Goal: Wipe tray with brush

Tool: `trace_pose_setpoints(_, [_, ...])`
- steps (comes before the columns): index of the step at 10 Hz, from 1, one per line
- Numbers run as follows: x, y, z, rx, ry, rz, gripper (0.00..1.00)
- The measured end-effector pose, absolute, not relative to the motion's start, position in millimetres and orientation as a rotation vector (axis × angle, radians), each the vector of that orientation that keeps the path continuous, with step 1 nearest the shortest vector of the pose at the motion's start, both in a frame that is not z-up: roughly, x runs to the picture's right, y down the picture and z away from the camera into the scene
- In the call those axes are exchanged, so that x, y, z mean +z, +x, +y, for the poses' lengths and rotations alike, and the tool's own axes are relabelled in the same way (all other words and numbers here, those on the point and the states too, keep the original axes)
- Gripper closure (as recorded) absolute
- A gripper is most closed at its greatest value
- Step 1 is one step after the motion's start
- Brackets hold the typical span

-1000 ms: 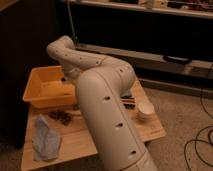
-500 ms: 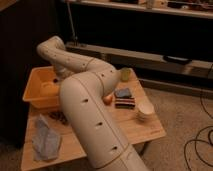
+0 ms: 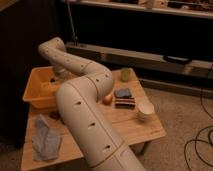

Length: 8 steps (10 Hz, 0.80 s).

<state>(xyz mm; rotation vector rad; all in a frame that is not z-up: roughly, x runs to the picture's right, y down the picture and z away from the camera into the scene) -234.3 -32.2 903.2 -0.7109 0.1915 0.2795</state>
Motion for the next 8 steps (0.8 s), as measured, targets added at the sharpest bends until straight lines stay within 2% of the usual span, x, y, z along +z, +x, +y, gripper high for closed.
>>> trace_pose_setpoints(8, [920, -247, -29, 0.294, -0.732, 0.186, 1.0])
